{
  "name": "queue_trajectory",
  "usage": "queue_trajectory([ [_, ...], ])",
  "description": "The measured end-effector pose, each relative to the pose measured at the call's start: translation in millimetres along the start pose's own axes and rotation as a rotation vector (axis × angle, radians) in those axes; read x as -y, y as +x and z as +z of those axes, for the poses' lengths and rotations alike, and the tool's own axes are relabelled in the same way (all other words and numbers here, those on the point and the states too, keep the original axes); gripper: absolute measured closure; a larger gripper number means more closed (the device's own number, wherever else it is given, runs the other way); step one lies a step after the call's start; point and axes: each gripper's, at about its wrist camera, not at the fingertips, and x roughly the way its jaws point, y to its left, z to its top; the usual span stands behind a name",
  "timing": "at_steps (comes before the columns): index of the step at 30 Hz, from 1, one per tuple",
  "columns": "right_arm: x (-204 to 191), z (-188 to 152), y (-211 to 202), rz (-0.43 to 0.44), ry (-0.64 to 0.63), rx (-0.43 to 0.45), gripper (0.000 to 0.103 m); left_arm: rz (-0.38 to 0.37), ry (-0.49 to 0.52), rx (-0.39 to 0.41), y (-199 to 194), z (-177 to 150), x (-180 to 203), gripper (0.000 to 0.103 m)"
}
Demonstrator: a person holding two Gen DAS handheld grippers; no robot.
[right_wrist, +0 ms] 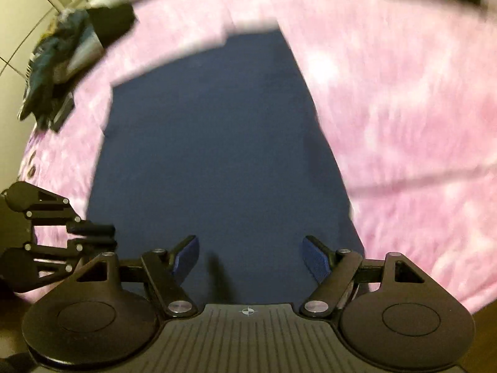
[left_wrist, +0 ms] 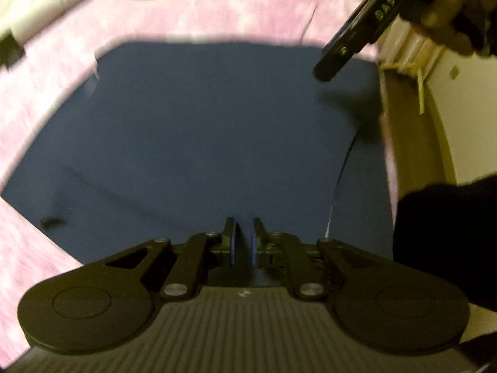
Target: Fold clothes
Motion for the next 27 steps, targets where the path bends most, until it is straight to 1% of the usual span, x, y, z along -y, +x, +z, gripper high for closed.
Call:
queue_trajectory([
  [1,15.5,-1.3,6.1,0.005,-0.016,-0.039,0.034,0.013,-0.019,0.003,2.0,10.2,-1.4,0.098],
  [2,23.6,-1.3,3.0,0.035,-0.047,-0.05,0.042,0.025,-0.039,0.006,4.1,20.4,-2.9,0.098],
  [4,39.5,-1.4,-3.5,0.09,-0.101,-0.074,0.042,0.05,-0.077,0.013,8.1,40.8,-5.8,0.098],
  [6,53.5,-3.2,-9.5,0.122,-0.1,-0.105,0.042,0.076,-0.116,0.019,12.2,61.2,-8.7,0.097],
  [7,60.2,-4.7,-10.5,0.134,-0.099,-0.12,0.042,0.088,-0.135,0.023,14.2,71.4,-10.1,0.097],
  [9,73.6,-3.7,-12.9,0.127,-0.085,-0.136,0.041,0.113,-0.174,0.029,18.3,91.8,-13.0,0.097],
  [10,79.7,-2.2,-14.5,0.129,-0.077,-0.136,0.041,0.126,-0.193,0.032,20.3,102.0,-14.5,0.097],
  [13,92.5,11.0,-23.4,0.194,-0.042,-0.068,0.041,0.158,-0.24,0.037,28.4,131.3,-19.9,0.097],
  [16,105.3,23.9,-29.9,0.259,-0.008,-0.008,0.041,0.145,-0.193,-0.004,53.4,149.6,-34.3,0.097],
  [19,121.0,22.5,-7.1,0.357,0.038,-0.057,0.041,0.131,-0.146,-0.044,78.4,167.9,-48.8,0.092],
  [21,129.7,13.5,7.8,0.439,0.085,-0.091,0.042,0.121,-0.114,-0.071,95.0,180.1,-58.5,0.079],
  [22,131.4,8.2,10.6,0.467,0.098,-0.085,0.046,0.117,-0.099,-0.084,103.4,186.2,-63.3,0.078],
  [23,132.6,3.8,12.7,0.473,0.107,-0.094,0.079,0.112,-0.083,-0.098,111.7,192.3,-68.1,0.078],
  [24,134.5,-1.2,13.6,0.48,0.119,-0.099,0.085,0.107,-0.067,-0.111,120.0,198.4,-72.9,0.078],
  [25,138.3,-8.4,10.8,0.485,0.139,-0.097,0.086,0.103,-0.051,-0.124,128.3,204.4,-77.8,0.077],
  [27,144.6,-23.9,4.1,0.487,0.157,-0.122,0.088,0.093,-0.02,-0.151,145.0,216.6,-87.4,0.076],
])
